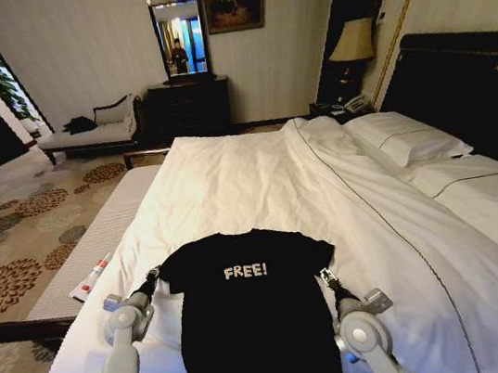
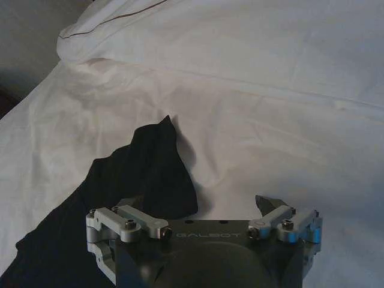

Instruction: Fold the clothes on the bed.

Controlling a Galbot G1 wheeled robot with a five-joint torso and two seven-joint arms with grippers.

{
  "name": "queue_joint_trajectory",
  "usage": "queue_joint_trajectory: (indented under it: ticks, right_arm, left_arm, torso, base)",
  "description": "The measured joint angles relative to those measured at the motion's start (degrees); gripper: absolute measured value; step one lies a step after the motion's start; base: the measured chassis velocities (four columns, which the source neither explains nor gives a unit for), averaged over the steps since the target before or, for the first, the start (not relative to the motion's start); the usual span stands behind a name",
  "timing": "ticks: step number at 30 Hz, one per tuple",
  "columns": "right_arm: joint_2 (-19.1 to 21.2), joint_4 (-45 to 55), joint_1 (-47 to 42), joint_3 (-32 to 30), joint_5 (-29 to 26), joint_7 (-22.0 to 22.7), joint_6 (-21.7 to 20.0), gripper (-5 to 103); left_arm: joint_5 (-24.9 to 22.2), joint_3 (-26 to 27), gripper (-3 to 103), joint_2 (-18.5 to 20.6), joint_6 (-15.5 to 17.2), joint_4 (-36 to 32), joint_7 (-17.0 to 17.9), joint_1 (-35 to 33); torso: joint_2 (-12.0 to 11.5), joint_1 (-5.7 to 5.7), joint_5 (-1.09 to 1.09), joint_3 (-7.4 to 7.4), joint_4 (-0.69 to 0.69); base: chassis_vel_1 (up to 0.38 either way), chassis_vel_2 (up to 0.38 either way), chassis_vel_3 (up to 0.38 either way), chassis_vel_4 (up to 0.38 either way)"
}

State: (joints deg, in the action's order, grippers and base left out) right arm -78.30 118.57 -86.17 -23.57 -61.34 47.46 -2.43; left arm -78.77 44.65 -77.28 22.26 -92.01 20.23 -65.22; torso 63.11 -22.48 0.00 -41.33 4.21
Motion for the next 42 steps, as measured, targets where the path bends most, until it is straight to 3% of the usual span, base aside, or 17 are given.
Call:
queue_joint_trajectory:
  ticks: [2,4,7,27,33,35,37,42]
  right_arm:
    - [0.0,-0.1,0.0,0.0,0.0,0.0,0.0,100]
    - [0.0,-0.2,0.2,-0.1,0.0,0.0,0.0,100]
    - [0.1,-0.3,0.5,-0.2,0.0,0.0,0.0,100]
    - [1.6,-1.1,3.0,-3.2,-2.2,0.8,1.1,100]
    - [2.0,-3.5,3.8,-3.8,-2.2,0.1,2.3,100]
    - [2.2,-5.3,4.6,-4.2,-2.2,-1.0,3.2,100]
    - [2.3,-5.7,4.7,-4.2,-2.3,-1.3,3.4,100]
    - [3.4,-7.9,6.2,-4.9,-5.3,-3.5,4.3,100]
  left_arm:
    - [0.0,0.1,14,0.0,0.0,0.0,-0.1,0.0]
    - [0.1,0.4,4,0.1,-0.2,0.0,-0.4,-0.1]
    - [0.1,0.8,1,0.6,-0.3,0.1,-0.4,-0.1]
    - [-0.1,3.4,0,3.8,-1.2,-1.7,-0.2,-3.3]
    - [2.5,3.0,-3,6.0,-1.9,-2.6,-0.2,-4.9]
    - [3.4,3.1,8,6.6,-2.2,-3.6,0.0,-5.7]
    - [3.6,3.2,8,6.7,-2.3,-3.9,0.0,-5.9]
    - [7.5,3.8,29,8.1,-4.0,-6.3,-0.4,-8.5]
  torso:
    - [0.0,0.00,0.00,0.00,0.00]
    - [0.0,0.00,0.00,0.00,0.00]
    - [0.0,0.00,0.00,0.00,0.00]
    - [0.0,0.00,-0.01,0.00,0.00]
    - [0.0,0.01,-0.01,0.01,0.01]
    - [0.0,0.00,0.02,0.00,-0.01]
    - [0.0,0.00,0.01,0.00,-0.02]
    - [0.0,0.00,0.00,0.00,-0.01]
  base:
    - [0.000,0.000,0.000,0.000]
    - [0.000,0.000,0.000,0.000]
    - [0.000,0.000,0.000,0.000]
    - [0.000,0.000,0.000,0.000]
    - [0.000,0.000,0.000,0.000]
    - [0.000,0.000,0.000,0.000]
    - [0.000,0.000,0.000,0.000]
    - [0.000,0.000,0.000,0.000]
